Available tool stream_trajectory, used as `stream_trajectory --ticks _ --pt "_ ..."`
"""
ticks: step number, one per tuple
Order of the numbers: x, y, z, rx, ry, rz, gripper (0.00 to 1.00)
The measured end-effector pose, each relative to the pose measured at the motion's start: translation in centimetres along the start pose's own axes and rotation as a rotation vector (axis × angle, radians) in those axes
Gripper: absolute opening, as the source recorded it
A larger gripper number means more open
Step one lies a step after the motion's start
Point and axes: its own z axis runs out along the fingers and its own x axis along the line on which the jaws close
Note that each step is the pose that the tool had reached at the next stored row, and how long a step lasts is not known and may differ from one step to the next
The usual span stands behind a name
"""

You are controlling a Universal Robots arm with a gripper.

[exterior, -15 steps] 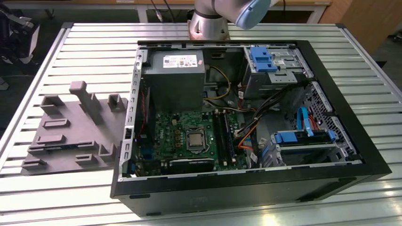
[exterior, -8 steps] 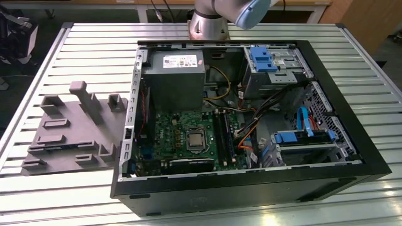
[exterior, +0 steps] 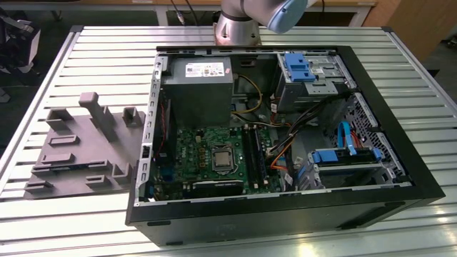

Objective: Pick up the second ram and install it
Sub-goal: 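Reach for the second ram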

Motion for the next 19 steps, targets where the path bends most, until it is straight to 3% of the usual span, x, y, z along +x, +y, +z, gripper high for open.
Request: stream_trajectory --ticks 19 --pt "0.81 -0.14 0.03 0.0 0.0 0.0 0.11"
